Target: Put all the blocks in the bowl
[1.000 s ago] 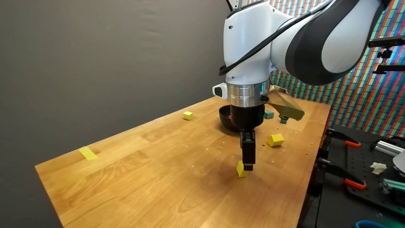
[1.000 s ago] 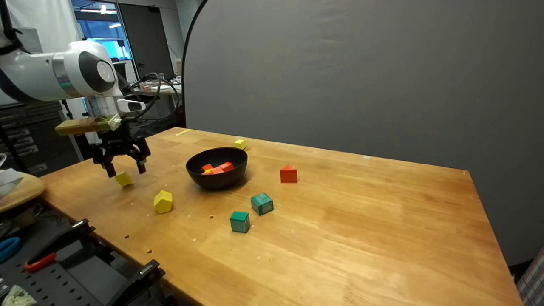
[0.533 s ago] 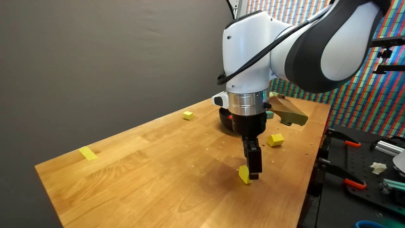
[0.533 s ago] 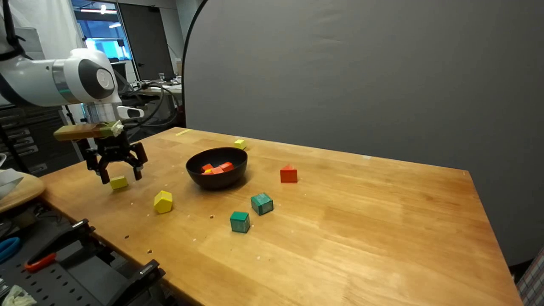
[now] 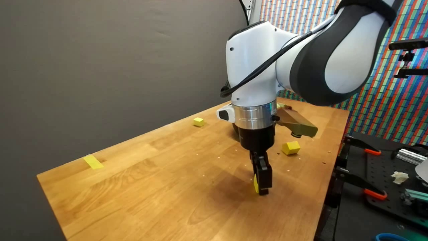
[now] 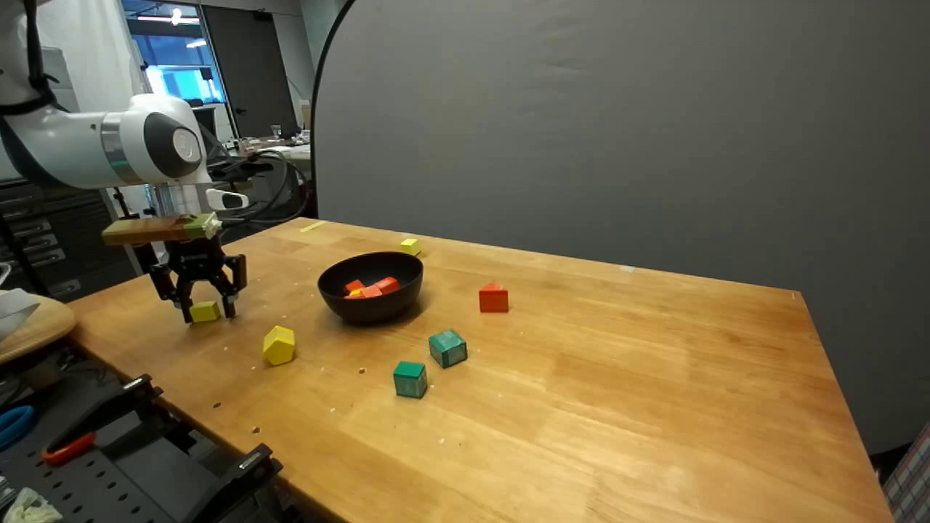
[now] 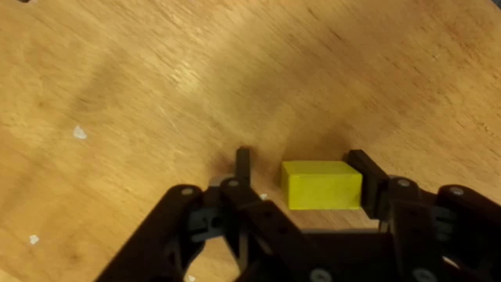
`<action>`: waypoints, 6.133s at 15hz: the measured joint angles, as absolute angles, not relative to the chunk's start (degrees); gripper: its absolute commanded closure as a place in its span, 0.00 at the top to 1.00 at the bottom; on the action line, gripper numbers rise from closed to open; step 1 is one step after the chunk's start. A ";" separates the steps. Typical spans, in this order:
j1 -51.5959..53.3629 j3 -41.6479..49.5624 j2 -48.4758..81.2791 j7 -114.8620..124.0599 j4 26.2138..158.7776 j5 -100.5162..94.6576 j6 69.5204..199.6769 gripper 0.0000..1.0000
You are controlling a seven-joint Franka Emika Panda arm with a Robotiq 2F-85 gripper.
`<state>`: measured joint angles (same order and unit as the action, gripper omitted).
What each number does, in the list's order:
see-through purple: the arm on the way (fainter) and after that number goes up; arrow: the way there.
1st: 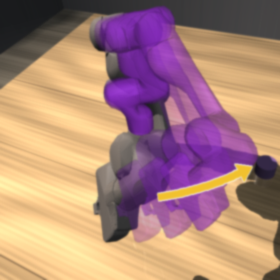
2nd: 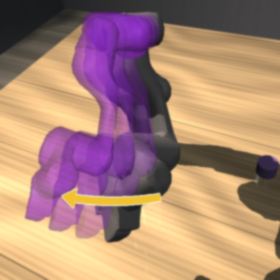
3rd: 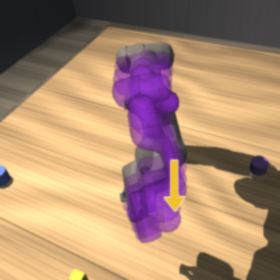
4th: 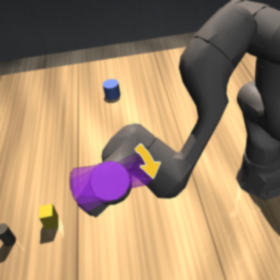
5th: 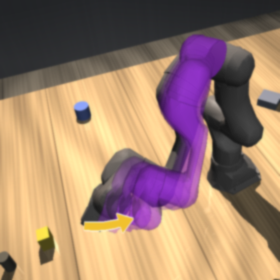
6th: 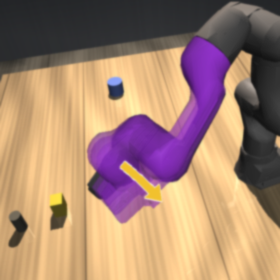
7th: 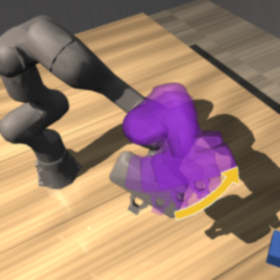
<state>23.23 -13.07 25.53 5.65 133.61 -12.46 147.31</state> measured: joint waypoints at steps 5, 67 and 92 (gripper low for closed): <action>23.27 -13.12 25.48 5.44 132.09 -12.59 145.29 0.17; 9.14 -5.32 13.35 50.17 155.37 -6.60 159.51 0.68; 13.08 -4.65 -5.01 47.22 150.56 -7.97 148.01 0.21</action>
